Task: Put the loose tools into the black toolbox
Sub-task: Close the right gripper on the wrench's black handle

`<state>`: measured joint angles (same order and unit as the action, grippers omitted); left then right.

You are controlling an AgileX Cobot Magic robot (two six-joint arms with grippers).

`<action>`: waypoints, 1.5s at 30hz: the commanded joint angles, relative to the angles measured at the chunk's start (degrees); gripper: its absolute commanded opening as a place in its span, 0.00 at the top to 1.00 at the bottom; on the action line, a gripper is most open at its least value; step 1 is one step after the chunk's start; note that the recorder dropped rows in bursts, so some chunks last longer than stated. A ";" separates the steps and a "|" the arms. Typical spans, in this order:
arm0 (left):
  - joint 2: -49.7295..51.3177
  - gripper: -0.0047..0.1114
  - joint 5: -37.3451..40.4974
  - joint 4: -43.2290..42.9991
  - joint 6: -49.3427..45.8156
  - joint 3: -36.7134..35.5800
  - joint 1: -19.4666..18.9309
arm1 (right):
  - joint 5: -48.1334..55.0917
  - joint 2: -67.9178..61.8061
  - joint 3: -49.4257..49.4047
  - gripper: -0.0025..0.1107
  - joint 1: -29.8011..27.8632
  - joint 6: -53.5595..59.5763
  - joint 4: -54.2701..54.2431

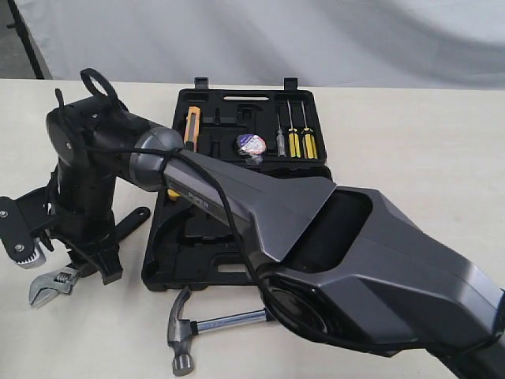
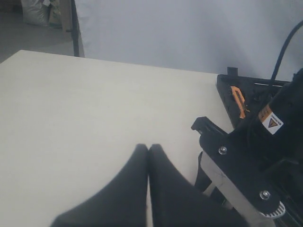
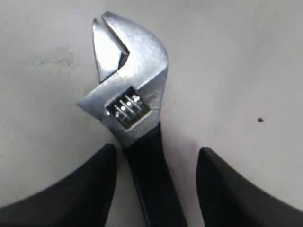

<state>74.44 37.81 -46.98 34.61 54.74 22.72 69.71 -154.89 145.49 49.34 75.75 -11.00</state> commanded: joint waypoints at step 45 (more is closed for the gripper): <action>-0.46 0.95 -0.97 0.78 0.59 -0.53 -0.19 | -2.22 1.19 -0.30 0.50 0.36 -16.89 1.35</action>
<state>74.44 37.81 -46.98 34.61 54.74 22.72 69.03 -152.92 145.16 49.81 58.93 -9.81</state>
